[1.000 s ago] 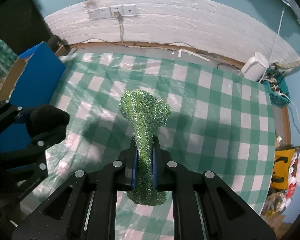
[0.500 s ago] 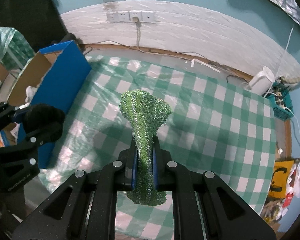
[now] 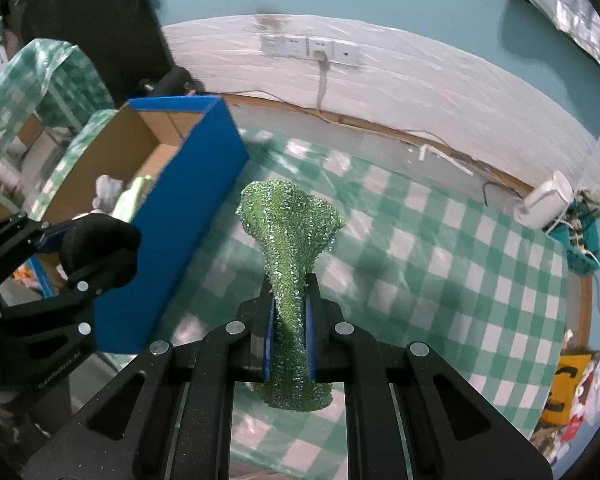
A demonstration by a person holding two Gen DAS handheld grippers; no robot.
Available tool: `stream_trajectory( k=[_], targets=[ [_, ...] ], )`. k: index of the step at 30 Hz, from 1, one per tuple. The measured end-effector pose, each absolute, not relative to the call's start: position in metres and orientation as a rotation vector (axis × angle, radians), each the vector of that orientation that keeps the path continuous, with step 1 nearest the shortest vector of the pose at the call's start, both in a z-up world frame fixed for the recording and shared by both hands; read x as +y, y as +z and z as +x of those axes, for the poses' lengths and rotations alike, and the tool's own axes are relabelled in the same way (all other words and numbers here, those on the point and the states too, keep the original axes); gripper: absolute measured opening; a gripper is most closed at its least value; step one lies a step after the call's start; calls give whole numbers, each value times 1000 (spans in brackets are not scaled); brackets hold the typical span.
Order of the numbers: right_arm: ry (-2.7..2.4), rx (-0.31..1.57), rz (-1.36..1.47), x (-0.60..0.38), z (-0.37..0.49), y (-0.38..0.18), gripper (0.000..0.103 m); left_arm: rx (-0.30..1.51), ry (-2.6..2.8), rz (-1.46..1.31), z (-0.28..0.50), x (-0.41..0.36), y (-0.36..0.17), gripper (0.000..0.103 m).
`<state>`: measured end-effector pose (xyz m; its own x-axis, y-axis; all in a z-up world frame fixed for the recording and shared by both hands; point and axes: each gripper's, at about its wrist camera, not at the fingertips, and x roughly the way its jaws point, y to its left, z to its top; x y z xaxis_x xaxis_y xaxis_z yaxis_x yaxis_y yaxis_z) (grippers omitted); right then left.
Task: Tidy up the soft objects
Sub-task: 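Carry the black sponge with the left tool while the right tool carries the scrubber to the box, then open the left tool releasing the sponge while the right tool drops the scrubber into the box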
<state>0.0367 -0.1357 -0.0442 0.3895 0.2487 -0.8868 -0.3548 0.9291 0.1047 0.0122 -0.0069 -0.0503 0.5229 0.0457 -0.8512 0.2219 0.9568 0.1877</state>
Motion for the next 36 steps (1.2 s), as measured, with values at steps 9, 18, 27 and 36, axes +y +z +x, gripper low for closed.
stream_trajectory(
  k=[9,18,27,36],
  targets=[
    [463,1076,-146,-86,39,-27,10,1010,-58,240,8,31,-45,39],
    [541,1069,-177,-35,44,-19,10,1024,21,174,10,77,-48,39],
    [626,1090,-177,10,51,-27,10,1053,91,108,10,123,-57,39],
    [692,1133,-198,48,50,-48,13,1121,136,43,12,153,-80,40]
  ],
)
